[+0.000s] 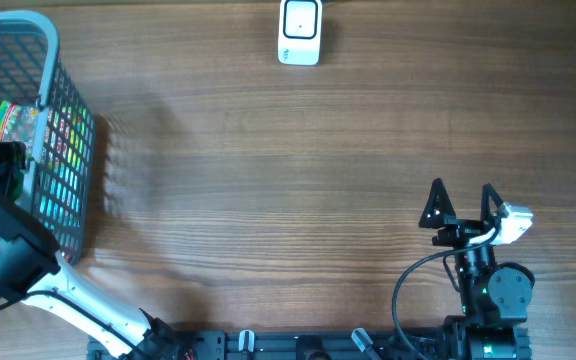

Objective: Scan the item barcode
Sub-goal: 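Reach the left gripper into the basket and grasp the green-lidded jar, then lift the jar and hold its label under the white scanner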

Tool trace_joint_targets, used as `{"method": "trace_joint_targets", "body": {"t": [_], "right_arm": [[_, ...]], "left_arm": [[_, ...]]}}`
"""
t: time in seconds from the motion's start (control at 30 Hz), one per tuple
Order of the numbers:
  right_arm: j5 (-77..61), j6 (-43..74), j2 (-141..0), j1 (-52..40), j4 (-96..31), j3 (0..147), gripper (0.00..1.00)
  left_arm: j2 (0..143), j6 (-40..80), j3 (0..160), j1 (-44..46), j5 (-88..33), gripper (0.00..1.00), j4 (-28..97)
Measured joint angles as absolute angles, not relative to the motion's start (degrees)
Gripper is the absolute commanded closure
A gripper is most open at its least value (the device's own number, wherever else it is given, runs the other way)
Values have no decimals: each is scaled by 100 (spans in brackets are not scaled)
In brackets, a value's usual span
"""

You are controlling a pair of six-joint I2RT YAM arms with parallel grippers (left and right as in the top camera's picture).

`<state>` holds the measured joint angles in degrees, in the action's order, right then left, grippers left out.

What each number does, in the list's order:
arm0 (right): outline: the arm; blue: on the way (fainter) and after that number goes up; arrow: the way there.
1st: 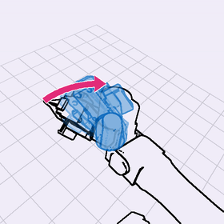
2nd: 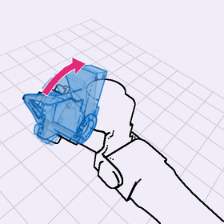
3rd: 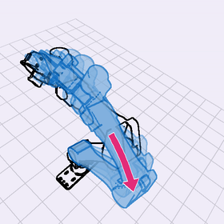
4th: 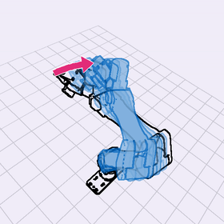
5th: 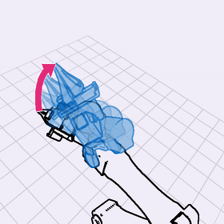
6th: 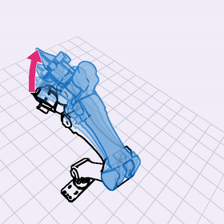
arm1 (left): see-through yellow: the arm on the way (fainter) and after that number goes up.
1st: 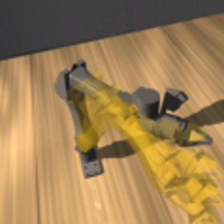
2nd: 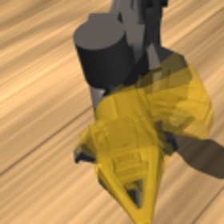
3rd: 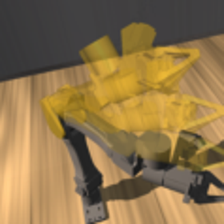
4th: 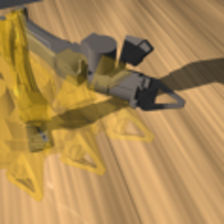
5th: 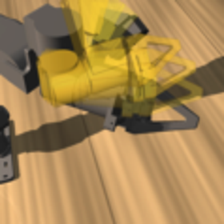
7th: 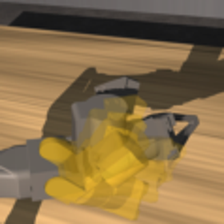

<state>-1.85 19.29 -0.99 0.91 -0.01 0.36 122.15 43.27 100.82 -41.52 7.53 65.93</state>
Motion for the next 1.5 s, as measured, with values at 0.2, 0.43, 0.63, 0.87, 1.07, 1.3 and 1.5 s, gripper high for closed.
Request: {"method": "trace_joint_targets", "body": {"t": [0.2,0.43,0.63,0.87,1.07,1.3,1.5], "right_arm": [[-185,1929,-99,91,1,36,0],[-185,1929,-99,91,1,36,0],[-185,1929,-99,91,1,36,0],[-185,1929,-99,91,1,36,0],[-185,1929,-102,91,1,36,0],[-185,1929,-102,91,1,36,0],[-185,1929,-102,91,-1,36,0]], "left_arm": [[12215,4263,10088,-4121,731,47,6731],[12160,4182,10088,-4119,683,46,6842],[11725,4101,10237,-4121,681,45,7120],[10173,4099,10862,-4121,585,44,7194],[8536,4099,10984,-3830,-141,44,7008],[7922,4106,10989,-1671,-701,44,7039],[8274,4694,10989,620,-180,45,7612]]}}
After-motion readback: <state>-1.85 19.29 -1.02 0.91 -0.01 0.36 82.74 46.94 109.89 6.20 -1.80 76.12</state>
